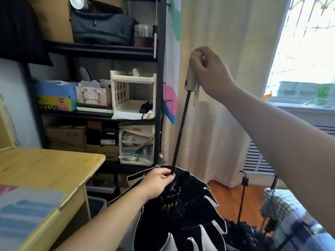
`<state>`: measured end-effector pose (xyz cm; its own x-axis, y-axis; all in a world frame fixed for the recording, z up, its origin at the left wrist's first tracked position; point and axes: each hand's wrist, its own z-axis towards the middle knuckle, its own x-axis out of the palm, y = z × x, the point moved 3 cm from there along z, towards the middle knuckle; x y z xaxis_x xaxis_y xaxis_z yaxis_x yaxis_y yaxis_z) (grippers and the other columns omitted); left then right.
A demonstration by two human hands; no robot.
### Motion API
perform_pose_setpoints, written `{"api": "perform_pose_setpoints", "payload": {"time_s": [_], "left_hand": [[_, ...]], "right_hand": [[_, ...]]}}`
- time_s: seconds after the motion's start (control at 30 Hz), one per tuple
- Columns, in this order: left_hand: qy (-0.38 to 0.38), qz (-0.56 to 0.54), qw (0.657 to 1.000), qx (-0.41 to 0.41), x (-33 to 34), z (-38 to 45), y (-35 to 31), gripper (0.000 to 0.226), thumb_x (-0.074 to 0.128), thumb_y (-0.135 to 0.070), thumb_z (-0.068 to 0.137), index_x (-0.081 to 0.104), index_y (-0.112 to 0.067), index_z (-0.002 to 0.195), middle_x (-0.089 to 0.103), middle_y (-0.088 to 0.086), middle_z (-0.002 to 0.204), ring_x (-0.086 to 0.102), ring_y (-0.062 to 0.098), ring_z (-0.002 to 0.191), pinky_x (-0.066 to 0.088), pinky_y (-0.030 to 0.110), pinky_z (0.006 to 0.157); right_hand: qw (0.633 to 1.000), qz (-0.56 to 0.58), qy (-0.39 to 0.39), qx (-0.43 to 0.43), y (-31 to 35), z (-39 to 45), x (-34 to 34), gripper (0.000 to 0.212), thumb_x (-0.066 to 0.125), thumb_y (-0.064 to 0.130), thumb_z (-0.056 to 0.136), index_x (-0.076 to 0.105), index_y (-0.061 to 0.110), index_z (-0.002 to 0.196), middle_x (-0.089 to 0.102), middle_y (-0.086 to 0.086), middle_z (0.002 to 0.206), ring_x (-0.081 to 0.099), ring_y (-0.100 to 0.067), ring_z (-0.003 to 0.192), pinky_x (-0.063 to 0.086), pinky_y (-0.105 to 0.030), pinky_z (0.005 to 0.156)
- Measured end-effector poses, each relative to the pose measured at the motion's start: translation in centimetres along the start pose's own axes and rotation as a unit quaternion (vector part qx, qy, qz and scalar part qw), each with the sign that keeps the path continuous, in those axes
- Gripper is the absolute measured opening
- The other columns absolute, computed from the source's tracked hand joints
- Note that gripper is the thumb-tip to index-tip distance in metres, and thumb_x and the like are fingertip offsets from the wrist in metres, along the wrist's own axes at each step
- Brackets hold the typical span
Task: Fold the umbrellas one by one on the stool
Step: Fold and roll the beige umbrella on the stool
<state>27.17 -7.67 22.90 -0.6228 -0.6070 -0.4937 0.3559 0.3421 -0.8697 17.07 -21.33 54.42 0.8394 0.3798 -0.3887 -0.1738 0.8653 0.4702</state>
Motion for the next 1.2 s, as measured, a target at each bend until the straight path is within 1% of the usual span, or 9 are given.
{"api": "perform_pose_setpoints", "payload": {"time_s": [0.17,0.27,0.37,0.5,0.57,0.77,1.03,1.1,1.2], "left_hand": [[-0.022,0.014,0.999,0.021,0.1,-0.6,2.2,0.05,0.082,-0.008,0.08,0.065,-0.025,0.123,0.072,-0.001,0.113,0.068,0.011,0.106,0.052,0.02,0.093],[-0.034,-0.036,0.999,0.006,-0.4,-0.8,2.9,0.056,0.084,-0.005,0.079,0.066,-0.019,0.13,0.074,0.005,0.11,0.072,0.015,0.102,0.056,0.02,0.087],[-0.034,-0.07,0.997,-0.01,-0.7,-1.0,3.5,0.054,0.083,-0.005,0.081,0.064,-0.019,0.13,0.075,-0.004,0.1,0.072,0.003,0.09,0.052,0.011,0.074],[-0.037,-0.109,0.993,-0.016,-1.0,-1.0,3.8,0.062,0.083,-0.004,0.082,0.056,-0.021,0.135,0.076,-0.003,0.101,0.071,0.0,0.085,0.049,0.007,0.066],[-0.041,-0.118,0.992,-0.014,-1.2,-0.8,4.2,0.066,0.085,-0.006,0.081,0.054,-0.023,0.137,0.077,-0.002,0.102,0.073,0.004,0.09,0.05,0.008,0.069],[-0.013,-0.115,0.993,0.014,-0.4,0.2,4.5,0.072,0.081,0.003,0.081,0.052,-0.022,0.142,0.077,-0.002,0.102,0.073,0.008,0.097,0.056,0.022,0.086],[-0.02,-0.081,0.996,0.026,-0.1,0.6,3.2,0.099,0.085,-0.009,0.081,0.029,-0.04,0.157,0.077,-0.017,0.094,0.066,-0.01,0.094,0.04,0.006,0.081],[-0.026,-0.089,0.996,0.021,-0.3,0.5,3.6,0.101,0.086,-0.01,0.08,0.03,-0.041,0.157,0.077,-0.019,0.092,0.067,-0.009,0.094,0.047,0.015,0.093],[-0.037,-0.094,0.995,0.009,-0.4,0.6,4.4,0.101,0.087,-0.011,0.078,0.032,-0.045,0.155,0.076,-0.022,0.094,0.068,-0.004,0.102,0.048,0.037,0.109]], "right_hand": [[0.999,0.041,0.003,-0.029,2.1,-0.9,1.8,0.022,0.052,0.034,0.101,0.06,0.026,0.121,0.057,0.008,0.077,0.046,-0.001,0.059,0.038,-0.012,0.056],[0.997,0.066,0.002,-0.038,3.2,-1.3,2.9,0.025,0.051,0.032,0.102,0.059,0.026,0.125,0.052,0.011,0.072,0.045,0.0,0.057,0.04,-0.013,0.057],[0.997,0.05,0.019,-0.046,2.7,-2.5,4.8,0.026,0.051,0.034,0.102,0.058,0.025,0.126,0.052,0.011,0.073,0.048,-0.001,0.06,0.044,-0.018,0.059],[0.997,0.044,0.055,-0.031,-1.0,-6.5,8.5,0.028,0.053,0.039,0.102,0.056,0.033,0.129,0.066,-0.003,0.09,0.061,-0.017,0.072,0.056,-0.038,0.069],[0.997,0.043,0.061,-0.021,-2.5,-8.5,10.0,0.028,0.055,0.035,0.103,0.057,0.031,0.13,0.066,0.001,0.093,0.056,-0.01,0.068,0.052,-0.031,0.068],[0.997,0.055,0.047,0.011,-5.6,-11.1,9.8,0.029,0.056,0.02,0.104,0.057,0.019,0.133,0.054,0.031,0.062,0.05,0.003,0.058,0.039,-0.009,0.063],[0.996,0.032,0.067,0.047,-9.3,-15.1,10.9,0.032,0.057,0.024,0.104,0.055,0.024,0.136,0.058,0.024,0.066,0.052,-0.002,0.057,0.048,-0.017,0.063],[0.994,0.046,0.084,0.048,-9.8,-16.8,12.2,0.035,0.057,0.03,0.102,0.054,0.029,0.137,0.06,0.009,0.07,0.057,-0.009,0.059,0.055,-0.034,0.065],[0.993,0.06,0.098,0.038,-10.5,-18.3,13.8,0.038,0.056,0.034,0.102,0.052,0.032,0.139,0.063,0.007,0.077,0.062,-0.012,0.063,0.056,-0.037,0.066]]}}
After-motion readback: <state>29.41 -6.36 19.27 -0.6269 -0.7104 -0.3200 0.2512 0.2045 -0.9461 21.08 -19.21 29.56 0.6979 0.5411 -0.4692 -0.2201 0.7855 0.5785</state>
